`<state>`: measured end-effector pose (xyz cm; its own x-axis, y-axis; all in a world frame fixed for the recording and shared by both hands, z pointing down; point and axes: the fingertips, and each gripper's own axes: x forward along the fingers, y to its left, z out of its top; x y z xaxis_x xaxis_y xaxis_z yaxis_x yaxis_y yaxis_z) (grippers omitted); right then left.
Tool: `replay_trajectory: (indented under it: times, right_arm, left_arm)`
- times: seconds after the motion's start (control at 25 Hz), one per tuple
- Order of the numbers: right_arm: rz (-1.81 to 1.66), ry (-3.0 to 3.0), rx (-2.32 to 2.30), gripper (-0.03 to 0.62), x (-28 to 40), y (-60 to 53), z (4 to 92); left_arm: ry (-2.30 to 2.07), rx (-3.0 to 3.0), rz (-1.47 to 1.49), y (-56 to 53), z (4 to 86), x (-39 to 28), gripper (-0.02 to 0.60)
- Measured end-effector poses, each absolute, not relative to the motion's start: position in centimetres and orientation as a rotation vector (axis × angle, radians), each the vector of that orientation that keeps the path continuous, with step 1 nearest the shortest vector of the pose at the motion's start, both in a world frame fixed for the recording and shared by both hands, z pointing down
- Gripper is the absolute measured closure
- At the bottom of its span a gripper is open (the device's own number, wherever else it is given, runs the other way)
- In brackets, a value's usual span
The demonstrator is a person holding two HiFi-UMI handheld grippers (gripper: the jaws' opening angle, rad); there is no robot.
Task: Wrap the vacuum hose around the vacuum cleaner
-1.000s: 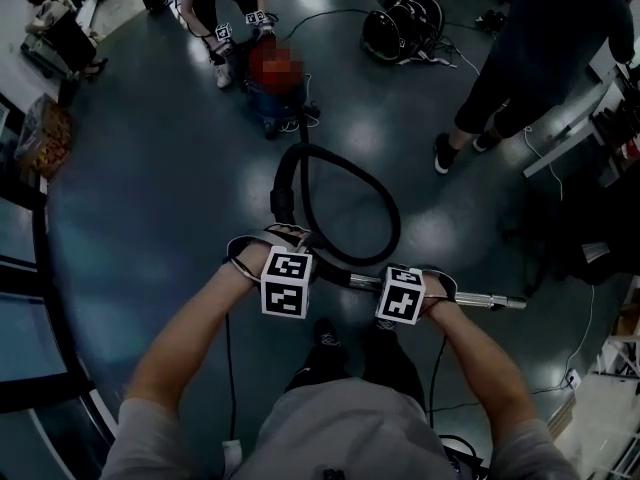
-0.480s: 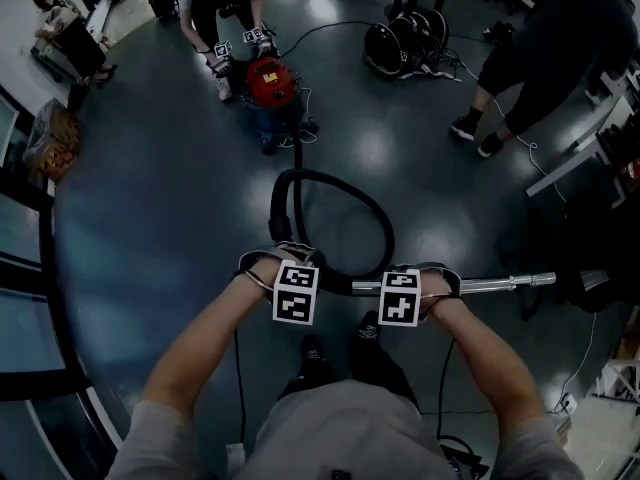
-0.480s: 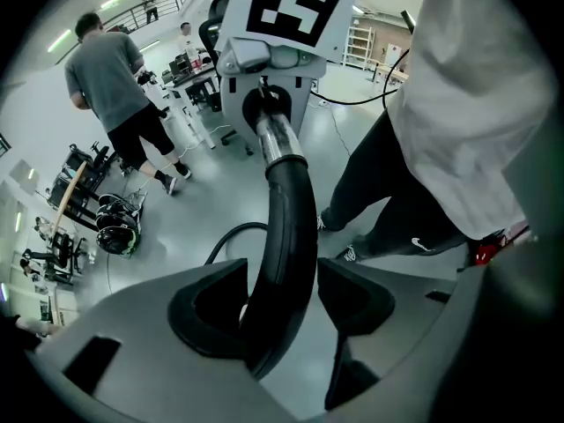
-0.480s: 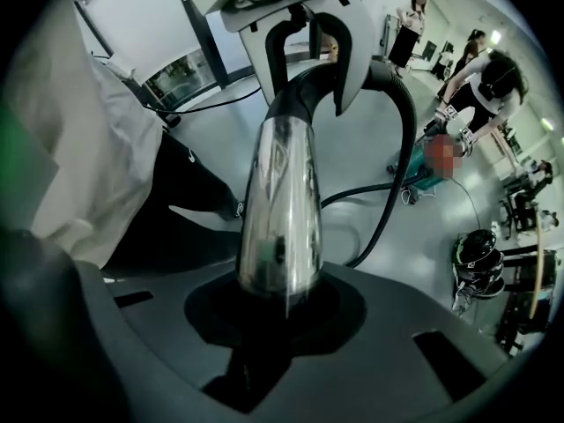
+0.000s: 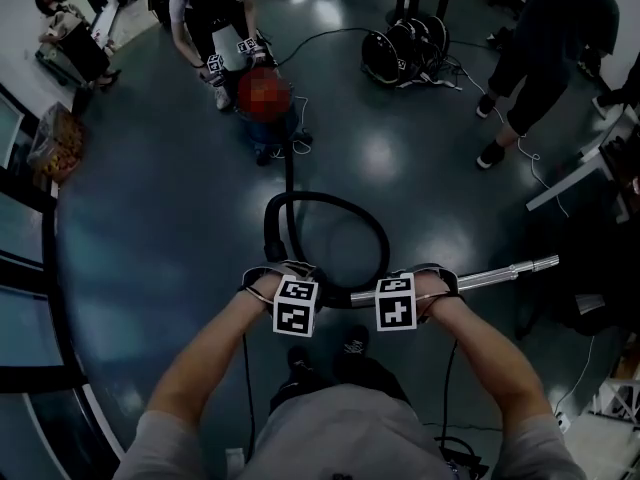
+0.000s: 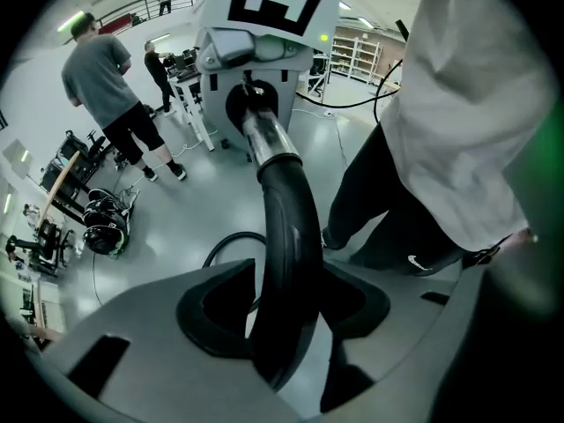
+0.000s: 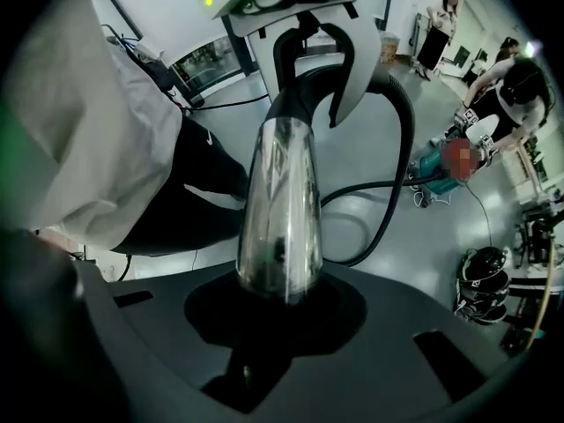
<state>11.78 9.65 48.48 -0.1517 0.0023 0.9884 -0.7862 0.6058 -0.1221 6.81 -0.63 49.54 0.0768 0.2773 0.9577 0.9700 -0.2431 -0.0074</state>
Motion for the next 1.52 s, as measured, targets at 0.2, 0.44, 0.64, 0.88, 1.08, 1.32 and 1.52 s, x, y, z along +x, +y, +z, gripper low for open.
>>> replay_trajectory:
  times: [0.2, 0.44, 0.64, 0.88, 1.08, 1.32, 1.52]
  right_arm:
    - [0.746, -1.604, 0.572, 0.513, 13.6, 10.9, 48.9]
    - [0.715, -1.628, 0.453, 0.513, 14.8, 10.8, 49.2]
    - [0.714, -1.629, 0.483, 0.513, 16.1, 10.0, 49.3]
    - [0.674, -1.574, 0.52, 0.513, 18.4, 8.7, 48.8]
    - [0.555, -1.529, 0.589, 0.511, 20.1, 6.8, 48.8]
    - [0.476, -1.472, 0.659, 0.414, 22.3, 5.2, 47.2]
    - [0.561, -1.489, 0.895, 0.409, 24.0, 4.5, 45.6]
  left_arm:
    - [-1.305, -1.575, -1.238, 1.4, 50.4, 6.9, 0.422]
    - [-1.384, -1.622, -1.319, 2.4, 50.8, 6.8, 0.431]
    - [-1.327, -1.645, -1.266, 1.4, 50.6, 8.6, 0.433]
    - [-1.302, -1.702, -1.235, 0.6, 49.3, 10.5, 0.433]
    - [-1.313, -1.786, -1.256, 0.0, 49.4, 11.0, 0.433]
    - [-1.309, -1.843, -1.311, -1.7, 50.3, 11.0, 0.433]
    - [-1.303, -1.878, -1.384, -3.1, 52.1, 11.1, 0.431]
